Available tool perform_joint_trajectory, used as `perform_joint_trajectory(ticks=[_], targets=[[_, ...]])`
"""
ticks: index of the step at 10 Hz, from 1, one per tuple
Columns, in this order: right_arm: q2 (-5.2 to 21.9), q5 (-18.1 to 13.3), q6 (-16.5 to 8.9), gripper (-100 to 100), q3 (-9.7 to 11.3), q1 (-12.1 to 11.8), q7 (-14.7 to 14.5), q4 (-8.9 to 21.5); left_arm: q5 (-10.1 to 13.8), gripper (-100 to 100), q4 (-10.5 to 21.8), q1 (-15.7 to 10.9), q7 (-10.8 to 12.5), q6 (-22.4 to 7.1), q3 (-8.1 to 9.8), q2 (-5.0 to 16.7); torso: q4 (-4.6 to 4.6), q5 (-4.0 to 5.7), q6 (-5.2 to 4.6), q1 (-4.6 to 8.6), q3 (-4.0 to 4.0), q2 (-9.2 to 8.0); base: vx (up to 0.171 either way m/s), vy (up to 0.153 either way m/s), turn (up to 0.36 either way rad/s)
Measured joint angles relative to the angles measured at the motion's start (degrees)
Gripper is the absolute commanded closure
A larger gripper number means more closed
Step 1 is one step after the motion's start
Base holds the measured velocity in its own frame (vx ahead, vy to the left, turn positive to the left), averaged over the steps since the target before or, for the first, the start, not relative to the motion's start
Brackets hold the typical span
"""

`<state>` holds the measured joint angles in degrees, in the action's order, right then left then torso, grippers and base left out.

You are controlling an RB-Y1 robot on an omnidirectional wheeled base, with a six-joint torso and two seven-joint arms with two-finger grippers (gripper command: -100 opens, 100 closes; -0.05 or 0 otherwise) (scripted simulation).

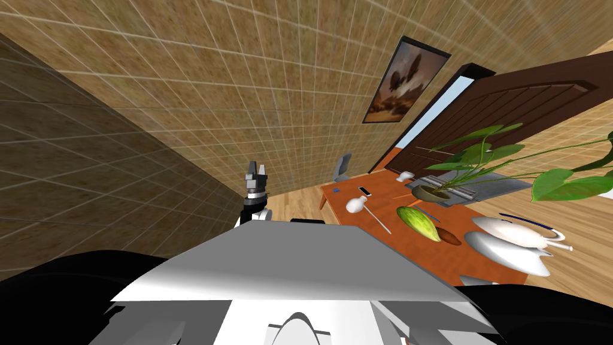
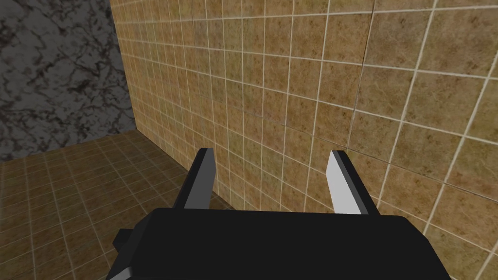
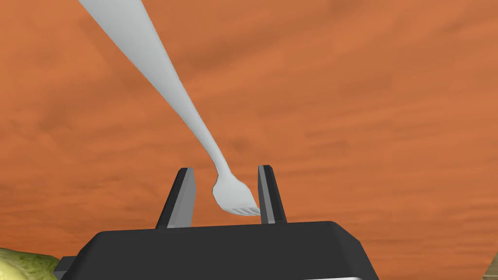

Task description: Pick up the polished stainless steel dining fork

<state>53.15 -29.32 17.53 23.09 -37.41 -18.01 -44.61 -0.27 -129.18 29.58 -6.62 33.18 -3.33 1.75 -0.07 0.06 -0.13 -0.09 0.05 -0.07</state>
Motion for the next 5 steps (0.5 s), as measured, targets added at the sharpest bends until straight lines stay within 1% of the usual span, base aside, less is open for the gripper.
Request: perform_joint_trajectory(ticks=[1,2,4,5], targets=[[0.0,0.0,0.0,0,0.0,0.0,0.0,0.0,0.0,0,0.0,0.0,0.0,0.0,0.00,0.0,0.00,0.00,0.00,0.00,0.00,0.00,0.000,0.000,0.000],[0.0,0.0,0.0,100,0.0,0.0,0.0,0.0,0.0,0,0.0,0.0,0.0,0.0,0.00,0.0,0.00,0.01,0.00,0.00,0.00,0.00,0.015,0.021,-0.041],[1.5,0.3,0.0,100,-0.2,-1.2,0.7,-1.8,0.0,0,0.0,0.0,0.0,0.0,0.00,0.0,0.02,-0.05,-0.05,-0.21,-0.04,0.07,0.030,0.060,-0.075],[2.7,0.5,0.2,100,-0.4,-2.2,1.1,-3.0,0.0,0,0.0,0.0,0.0,0.0,0.00,0.0,0.02,-0.07,-0.05,-0.30,-0.05,0.09,0.012,0.031,-0.019]])
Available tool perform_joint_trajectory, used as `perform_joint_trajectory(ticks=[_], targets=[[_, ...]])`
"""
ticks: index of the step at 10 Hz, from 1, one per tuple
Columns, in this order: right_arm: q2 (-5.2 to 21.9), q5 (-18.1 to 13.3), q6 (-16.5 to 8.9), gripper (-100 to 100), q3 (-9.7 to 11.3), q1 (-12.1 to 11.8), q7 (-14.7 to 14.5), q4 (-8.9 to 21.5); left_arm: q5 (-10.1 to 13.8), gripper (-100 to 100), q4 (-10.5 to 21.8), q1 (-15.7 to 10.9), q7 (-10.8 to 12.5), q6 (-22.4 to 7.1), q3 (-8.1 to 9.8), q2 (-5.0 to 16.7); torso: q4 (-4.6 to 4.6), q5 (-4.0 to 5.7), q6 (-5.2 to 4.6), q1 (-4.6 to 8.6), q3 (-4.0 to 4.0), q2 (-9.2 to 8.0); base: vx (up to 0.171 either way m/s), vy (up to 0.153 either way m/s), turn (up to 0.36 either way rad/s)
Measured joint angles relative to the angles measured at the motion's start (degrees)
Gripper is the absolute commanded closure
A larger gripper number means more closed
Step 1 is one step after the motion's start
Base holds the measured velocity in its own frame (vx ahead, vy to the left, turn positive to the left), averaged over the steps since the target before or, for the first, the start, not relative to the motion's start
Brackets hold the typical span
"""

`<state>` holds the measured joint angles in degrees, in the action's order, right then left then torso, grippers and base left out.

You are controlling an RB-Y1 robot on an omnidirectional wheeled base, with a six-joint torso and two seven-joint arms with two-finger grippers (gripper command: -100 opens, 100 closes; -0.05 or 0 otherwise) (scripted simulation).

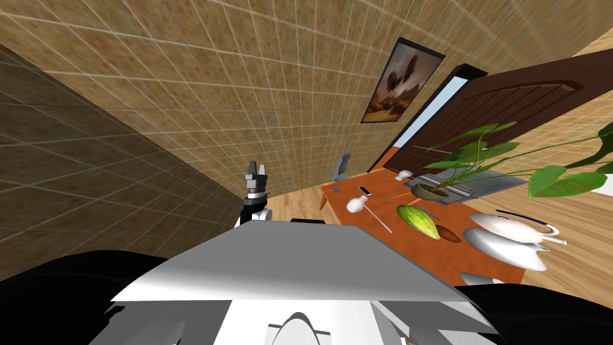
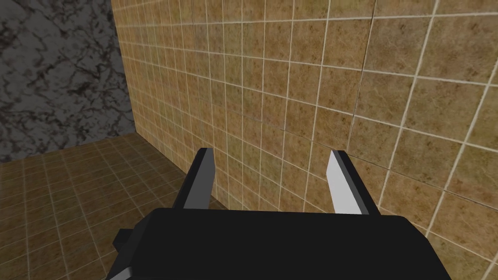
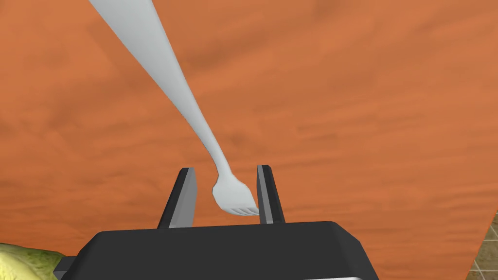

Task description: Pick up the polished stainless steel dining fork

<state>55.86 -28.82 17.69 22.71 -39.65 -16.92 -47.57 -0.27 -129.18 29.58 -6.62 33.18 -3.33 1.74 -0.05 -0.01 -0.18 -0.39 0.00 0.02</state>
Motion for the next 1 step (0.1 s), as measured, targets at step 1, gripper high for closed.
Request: perform_joint_trajectory(ticks=[1], targets=[[0.1,0.0,0.0,0,0.0,-0.1,0.1,-0.1,0.0,0,0.0,0.0,0.0,0.0,0.00,0.0,-0.01,0.03,0.03,0.11,0.02,-0.03,0.002,0.006,0.001]])
